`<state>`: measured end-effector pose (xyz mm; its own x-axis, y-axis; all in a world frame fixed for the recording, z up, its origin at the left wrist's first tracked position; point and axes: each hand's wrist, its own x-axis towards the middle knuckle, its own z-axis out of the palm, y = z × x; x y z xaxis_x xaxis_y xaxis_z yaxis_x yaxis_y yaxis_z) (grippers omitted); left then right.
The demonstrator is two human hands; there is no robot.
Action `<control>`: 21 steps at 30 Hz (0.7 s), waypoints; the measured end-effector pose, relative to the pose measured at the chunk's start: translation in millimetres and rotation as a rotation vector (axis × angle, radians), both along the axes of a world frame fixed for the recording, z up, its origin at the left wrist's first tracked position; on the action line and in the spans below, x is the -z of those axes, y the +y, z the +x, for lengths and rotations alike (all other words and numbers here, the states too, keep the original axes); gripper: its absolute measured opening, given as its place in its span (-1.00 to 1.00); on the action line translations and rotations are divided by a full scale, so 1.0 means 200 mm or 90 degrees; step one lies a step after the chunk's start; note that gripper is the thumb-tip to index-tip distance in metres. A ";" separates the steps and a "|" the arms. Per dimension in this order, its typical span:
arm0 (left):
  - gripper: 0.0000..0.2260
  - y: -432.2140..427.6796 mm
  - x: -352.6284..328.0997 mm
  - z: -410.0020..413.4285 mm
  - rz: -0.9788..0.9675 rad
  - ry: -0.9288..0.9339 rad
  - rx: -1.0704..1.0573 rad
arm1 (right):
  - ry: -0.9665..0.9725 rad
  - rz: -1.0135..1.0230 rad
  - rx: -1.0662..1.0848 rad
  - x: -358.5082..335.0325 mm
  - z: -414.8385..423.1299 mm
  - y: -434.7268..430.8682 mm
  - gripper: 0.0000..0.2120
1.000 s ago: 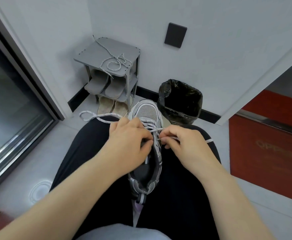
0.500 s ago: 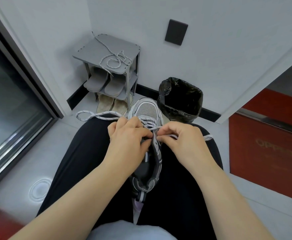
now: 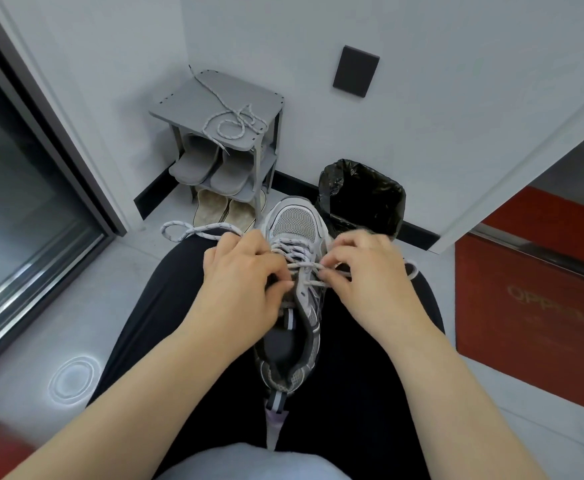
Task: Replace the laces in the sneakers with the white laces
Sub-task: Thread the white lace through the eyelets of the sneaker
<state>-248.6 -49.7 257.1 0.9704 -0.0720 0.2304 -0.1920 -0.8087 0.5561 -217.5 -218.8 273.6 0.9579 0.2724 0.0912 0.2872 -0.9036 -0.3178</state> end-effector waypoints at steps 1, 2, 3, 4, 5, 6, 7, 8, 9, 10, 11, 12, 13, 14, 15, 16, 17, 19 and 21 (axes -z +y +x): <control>-0.92 0.02 -0.01 -0.01 -0.034 0.024 -0.004 | 0.034 0.001 -0.007 -0.01 0.00 0.00 -0.92; -0.88 0.04 -0.03 -0.01 -0.078 0.039 -0.016 | 0.061 0.028 -0.005 -0.02 0.01 -0.01 -0.95; -0.83 0.06 -0.05 -0.01 -0.129 0.047 -0.037 | 0.079 0.073 0.009 -0.03 0.01 -0.02 -0.94; -0.79 0.09 -0.07 -0.01 -0.205 0.057 -0.067 | 0.088 0.119 0.028 -0.03 0.01 -0.04 -0.91; -0.78 0.12 -0.09 0.00 -0.325 0.072 -0.097 | 0.091 0.162 0.043 -0.04 0.01 -0.05 -0.90; -0.78 0.14 -0.12 0.00 -0.490 0.080 -0.109 | 0.096 0.202 0.051 -0.05 0.00 -0.05 -0.89; -0.78 0.16 -0.15 0.00 -0.665 0.079 -0.099 | 0.105 0.242 0.050 -0.07 0.00 -0.05 -0.88; -0.77 0.18 -0.17 0.01 -0.810 0.080 -0.083 | 0.118 0.285 0.042 -0.08 -0.01 -0.05 -0.87; -0.76 0.20 -0.19 0.01 -0.906 0.085 -0.065 | 0.139 0.333 0.031 -0.09 -0.01 -0.04 -0.86; -0.75 0.21 -0.22 0.02 -0.967 0.107 -0.047 | 0.164 0.388 0.021 -0.10 -0.02 -0.02 -0.83; -0.74 0.22 -0.23 0.03 -0.967 0.148 -0.033 | 0.189 0.444 0.020 -0.11 -0.02 -0.01 -0.79; -0.73 0.21 -0.23 0.05 -0.898 0.204 -0.029 | 0.209 0.496 0.026 -0.11 -0.02 0.00 -0.74; -0.73 0.20 -0.21 0.06 -0.729 0.245 -0.025 | 0.222 0.536 0.039 -0.12 -0.02 0.00 -0.69; -0.75 0.17 -0.19 0.07 -0.495 0.258 -0.002 | 0.230 0.564 0.055 -0.12 -0.02 0.00 -0.65; -0.80 0.15 -0.17 0.08 -0.251 0.248 0.038 | 0.234 0.583 0.073 -0.12 -0.02 0.00 -0.64; -0.83 0.13 -0.15 0.08 -0.055 0.229 0.076 | 0.235 0.594 0.092 -0.12 -0.02 0.00 -0.66; -0.80 0.12 -0.14 0.08 0.076 0.193 0.103 | 0.234 0.601 0.107 -0.11 -0.02 0.00 -0.67; -0.71 0.11 -0.16 0.08 0.144 0.164 0.141 | 0.224 0.609 0.126 -0.11 -0.02 -0.01 -0.67; -0.72 0.13 -0.20 0.08 0.130 0.169 0.153 | 0.186 0.590 0.131 -0.10 -0.02 -0.02 -0.70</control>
